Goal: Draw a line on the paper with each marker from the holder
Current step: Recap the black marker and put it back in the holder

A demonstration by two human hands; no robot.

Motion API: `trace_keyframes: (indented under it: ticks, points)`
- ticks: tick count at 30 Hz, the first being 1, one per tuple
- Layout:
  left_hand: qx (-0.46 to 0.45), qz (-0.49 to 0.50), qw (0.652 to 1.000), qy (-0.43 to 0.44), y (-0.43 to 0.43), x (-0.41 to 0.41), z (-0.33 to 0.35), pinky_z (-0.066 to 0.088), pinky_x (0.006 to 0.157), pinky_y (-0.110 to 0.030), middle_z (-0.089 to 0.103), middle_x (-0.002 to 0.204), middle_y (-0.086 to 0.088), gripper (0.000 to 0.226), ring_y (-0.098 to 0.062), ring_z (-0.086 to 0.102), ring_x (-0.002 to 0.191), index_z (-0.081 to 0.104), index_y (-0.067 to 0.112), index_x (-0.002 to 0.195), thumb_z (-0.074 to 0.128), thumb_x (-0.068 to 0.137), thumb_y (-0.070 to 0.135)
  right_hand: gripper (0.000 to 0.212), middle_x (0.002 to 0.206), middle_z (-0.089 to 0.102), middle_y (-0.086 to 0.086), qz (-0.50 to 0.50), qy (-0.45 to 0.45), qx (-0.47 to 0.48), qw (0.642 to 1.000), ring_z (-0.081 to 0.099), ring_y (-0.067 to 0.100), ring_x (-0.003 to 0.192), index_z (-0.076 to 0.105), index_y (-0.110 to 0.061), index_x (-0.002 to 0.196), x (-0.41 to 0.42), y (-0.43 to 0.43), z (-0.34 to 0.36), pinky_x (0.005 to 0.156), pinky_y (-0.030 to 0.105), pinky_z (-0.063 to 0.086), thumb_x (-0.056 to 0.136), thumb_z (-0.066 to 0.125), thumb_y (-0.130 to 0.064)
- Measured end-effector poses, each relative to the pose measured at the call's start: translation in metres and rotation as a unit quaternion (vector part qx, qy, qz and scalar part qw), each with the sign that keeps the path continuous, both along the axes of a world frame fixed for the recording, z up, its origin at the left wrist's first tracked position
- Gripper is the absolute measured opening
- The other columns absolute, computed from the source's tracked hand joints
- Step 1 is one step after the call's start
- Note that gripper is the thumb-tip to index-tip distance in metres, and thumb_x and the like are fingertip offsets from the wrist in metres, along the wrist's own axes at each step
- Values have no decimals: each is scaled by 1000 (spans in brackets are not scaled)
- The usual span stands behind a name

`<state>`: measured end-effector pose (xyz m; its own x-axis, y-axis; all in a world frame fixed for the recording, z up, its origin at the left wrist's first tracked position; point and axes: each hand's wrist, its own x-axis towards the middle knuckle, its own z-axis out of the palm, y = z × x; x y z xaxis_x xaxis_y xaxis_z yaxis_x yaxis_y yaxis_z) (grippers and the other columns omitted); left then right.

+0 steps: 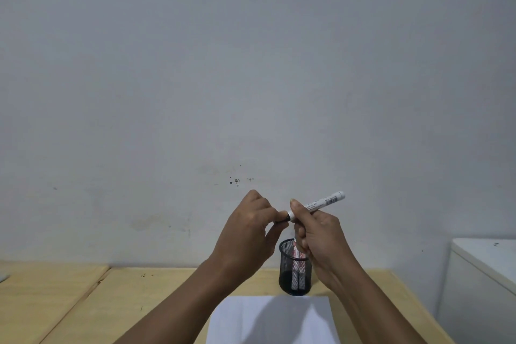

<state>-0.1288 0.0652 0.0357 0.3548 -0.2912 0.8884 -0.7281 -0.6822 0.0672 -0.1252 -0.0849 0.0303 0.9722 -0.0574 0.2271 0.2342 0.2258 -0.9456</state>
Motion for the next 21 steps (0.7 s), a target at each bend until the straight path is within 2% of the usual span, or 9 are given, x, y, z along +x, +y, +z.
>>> trace_keyframes:
  ticks: [3, 6, 8, 9, 12, 14, 18, 20, 21]
  points:
    - [2, 3, 1000, 5, 1, 4, -4, 42, 59, -23, 63, 68, 6, 14, -14, 50, 73, 75, 18, 90, 80, 78, 14, 32, 52, 41, 1, -10, -1, -16, 1000, 30, 11, 42, 69, -6, 73, 4, -1, 0, 42, 22, 26, 92, 70, -31]
    - [-68, -19, 991, 117, 4, 7, -1, 41, 64, -14, 65, 75, 19, 17, -3, 55, 73, 75, 27, 100, 76, 83, 27, 34, 52, 47, 0, -26, -28, -42, 998, 37, 11, 44, 72, -1, 79, 6, -3, 4, 46, 24, 31, 92, 70, -33]
    - [-100, -53, 974, 196, 4, 12, 0, 38, 62, -9, 64, 74, 19, 19, 1, 56, 69, 75, 27, 105, 70, 87, 30, 33, 54, 49, 0, -29, -50, -61, 996, 39, 13, 47, 73, -3, 78, 7, -4, 6, 49, 26, 33, 92, 69, -33]
    - [-102, -60, 971, 208, 4, 13, 1, 37, 61, -8, 65, 72, 17, 19, 1, 55, 66, 76, 26, 105, 69, 88, 30, 32, 54, 49, 0, -33, -58, -76, 995, 40, 13, 48, 74, -6, 76, 8, -4, 7, 49, 26, 35, 92, 69, -33]
    - [-63, -31, 986, 152, 2, 16, 0, 35, 60, -8, 67, 70, 10, 13, 0, 53, 63, 77, 23, 98, 70, 87, 26, 35, 52, 48, -1, -54, -66, -110, 990, 40, 13, 49, 75, -6, 77, 11, -3, 3, 50, 26, 36, 92, 68, -37]
    - [-35, -6, 992, 119, -1, 19, -3, 38, 60, -13, 69, 70, 8, 9, -4, 50, 62, 77, 21, 94, 72, 86, 24, 38, 51, 46, -1, -67, -55, -95, 992, 38, 13, 47, 75, -1, 81, 13, -1, -3, 49, 26, 35, 91, 69, -38]
    - [-21, 36, 986, 163, -5, 28, -8, 45, 63, -31, 64, 72, 7, 15, -12, 53, 69, 75, 23, 96, 64, 91, 33, 39, 55, 57, 1, -97, -21, -77, 992, 45, 13, 47, 76, -7, 78, 20, -4, -10, 50, 27, 41, 84, 74, -45]
    - [-1, 80, 982, 171, -4, 34, -10, 40, 61, -28, 61, 74, 10, 18, -11, 51, 72, 73, 29, 100, 60, 93, 38, 34, 57, 58, 1, -176, -63, -151, 971, 46, 7, 47, 73, -13, 83, 28, -13, -20, 53, 31, 43, 82, 76, -47]
    - [10, 100, 981, 169, -4, 36, -10, 37, 59, -27, 62, 77, 9, 19, -11, 51, 73, 73, 31, 101, 58, 93, 40, 28, 63, 59, -1, -223, -111, -215, 944, 48, 6, 49, 70, -16, 90, 32, -18, -26, 55, 32, 45, 82, 78, -42]
